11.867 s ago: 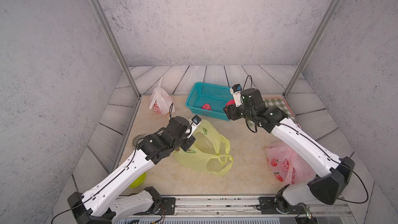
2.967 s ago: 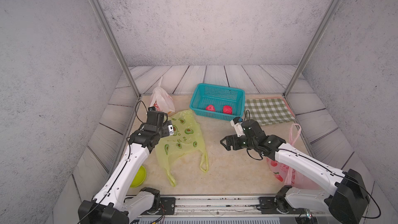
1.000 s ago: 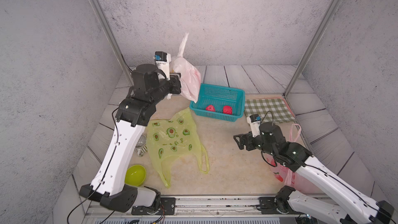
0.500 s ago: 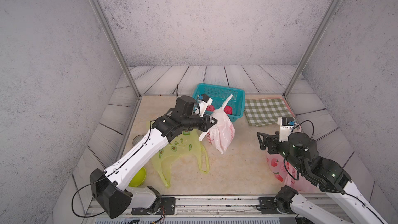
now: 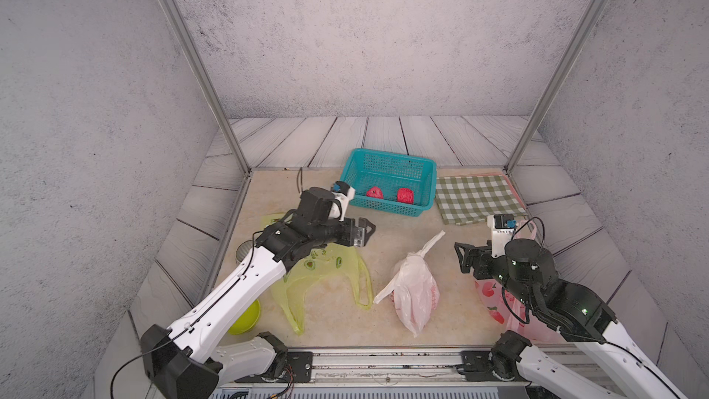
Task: Untie the knot of a plastic bag & take out the apple
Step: Place the plastic bag at the center of the board, then move the plastic bag to the center of the board.
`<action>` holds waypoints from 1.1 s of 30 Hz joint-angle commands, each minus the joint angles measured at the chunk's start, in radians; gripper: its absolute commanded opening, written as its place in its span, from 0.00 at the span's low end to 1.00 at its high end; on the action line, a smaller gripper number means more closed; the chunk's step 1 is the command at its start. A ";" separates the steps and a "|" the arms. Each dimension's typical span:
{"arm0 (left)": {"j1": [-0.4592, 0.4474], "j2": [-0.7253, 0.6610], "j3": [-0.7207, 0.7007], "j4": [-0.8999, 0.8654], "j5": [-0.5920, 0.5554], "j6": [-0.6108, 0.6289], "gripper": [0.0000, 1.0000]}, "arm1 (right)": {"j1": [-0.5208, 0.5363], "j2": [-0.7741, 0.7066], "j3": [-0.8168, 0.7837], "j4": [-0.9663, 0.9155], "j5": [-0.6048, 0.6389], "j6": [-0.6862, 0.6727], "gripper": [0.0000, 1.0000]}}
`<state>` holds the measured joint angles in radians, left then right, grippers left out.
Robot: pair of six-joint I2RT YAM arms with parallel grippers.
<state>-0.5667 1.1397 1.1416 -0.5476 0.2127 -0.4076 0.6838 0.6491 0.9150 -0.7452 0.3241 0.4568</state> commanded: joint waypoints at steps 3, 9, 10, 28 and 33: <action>0.080 0.031 -0.101 -0.103 -0.238 -0.016 0.98 | -0.001 0.029 -0.050 0.059 -0.038 -0.016 0.94; 0.175 0.202 -0.163 -0.052 -0.283 -0.128 1.00 | -0.001 0.050 -0.064 0.087 -0.062 -0.025 0.95; 0.187 0.231 -0.167 -0.039 -0.294 -0.152 1.00 | -0.001 0.050 -0.068 0.092 -0.059 -0.027 0.95; 0.464 0.936 0.326 0.029 -0.287 -0.129 0.96 | -0.004 0.161 -0.087 0.189 -0.077 -0.074 0.95; 0.504 1.093 0.570 -0.033 -0.224 -0.096 0.94 | -0.010 0.219 -0.081 0.217 -0.074 -0.102 0.95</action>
<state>-0.0715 2.1838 1.6169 -0.5243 -0.0624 -0.5446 0.6796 0.8459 0.8394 -0.5568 0.2451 0.3855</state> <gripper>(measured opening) 0.946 0.953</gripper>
